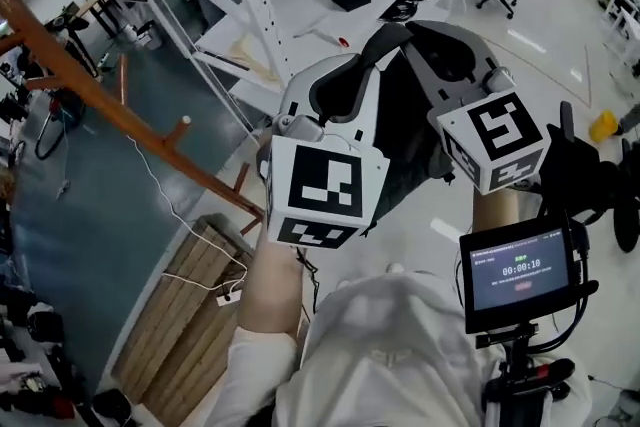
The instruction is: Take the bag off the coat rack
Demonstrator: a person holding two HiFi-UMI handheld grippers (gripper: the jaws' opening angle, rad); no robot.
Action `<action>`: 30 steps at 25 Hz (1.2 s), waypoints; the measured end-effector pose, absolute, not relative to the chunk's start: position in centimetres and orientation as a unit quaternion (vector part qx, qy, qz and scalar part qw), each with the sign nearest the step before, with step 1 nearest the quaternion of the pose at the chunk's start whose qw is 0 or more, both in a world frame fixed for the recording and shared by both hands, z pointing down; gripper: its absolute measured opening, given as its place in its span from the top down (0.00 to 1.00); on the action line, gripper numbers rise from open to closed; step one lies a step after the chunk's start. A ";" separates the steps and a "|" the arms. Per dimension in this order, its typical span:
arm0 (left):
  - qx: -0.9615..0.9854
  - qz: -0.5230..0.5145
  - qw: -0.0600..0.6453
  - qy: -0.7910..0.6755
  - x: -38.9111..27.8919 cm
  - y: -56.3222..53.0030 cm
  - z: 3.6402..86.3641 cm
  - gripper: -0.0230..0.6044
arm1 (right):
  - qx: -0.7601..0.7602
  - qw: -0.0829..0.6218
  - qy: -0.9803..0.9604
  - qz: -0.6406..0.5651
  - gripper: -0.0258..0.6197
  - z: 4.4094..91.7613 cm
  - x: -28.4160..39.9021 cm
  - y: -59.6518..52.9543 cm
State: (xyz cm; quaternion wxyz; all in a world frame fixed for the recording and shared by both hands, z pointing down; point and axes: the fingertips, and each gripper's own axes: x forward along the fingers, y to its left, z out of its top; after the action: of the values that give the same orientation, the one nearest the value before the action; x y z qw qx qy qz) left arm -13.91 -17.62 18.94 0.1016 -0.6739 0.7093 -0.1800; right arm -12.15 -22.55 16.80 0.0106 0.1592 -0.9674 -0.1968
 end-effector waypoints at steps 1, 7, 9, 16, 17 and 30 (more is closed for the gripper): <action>-0.683 -0.178 0.101 0.701 -13.4 -18.4 19.3 0.88 | 0.171 0.015 -0.966 -0.195 0.90 17.1 -11.5 -23.3; -0.744 -0.171 0.099 0.638 -7.5 -21.8 21.2 0.88 | 0.251 0.044 -0.951 -0.173 0.90 19.1 -4.8 -26.3; -0.760 -0.169 0.099 0.619 -5.6 -22.7 21.7 0.88 | 0.275 0.054 -0.945 -0.169 0.90 19.6 -2.8 -27.1; -0.809 -0.162 0.090 0.558 -0.6 -25.7 24.3 0.88 | 0.347 0.081 -0.922 -0.150 0.90 22.2 2.8 -29.7; -0.814 -0.161 0.091 0.551 -0.1 -26.0 24.7 0.88 | 0.355 0.084 -0.919 -0.147 0.90 22.6 3.4 -29.9; -0.845 -0.163 0.103 0.499 4.4 -27.5 30.7 0.88 | 0.424 0.113 -0.892 -0.109 0.90 28.7 8.5 -30.7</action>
State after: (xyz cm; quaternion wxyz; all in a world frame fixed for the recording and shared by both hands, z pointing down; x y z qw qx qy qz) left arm 4.40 -27.48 30.73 0.1026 -0.8450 0.4990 -0.1626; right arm 8.51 -30.74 28.73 0.1133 0.4244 -0.8917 -0.1094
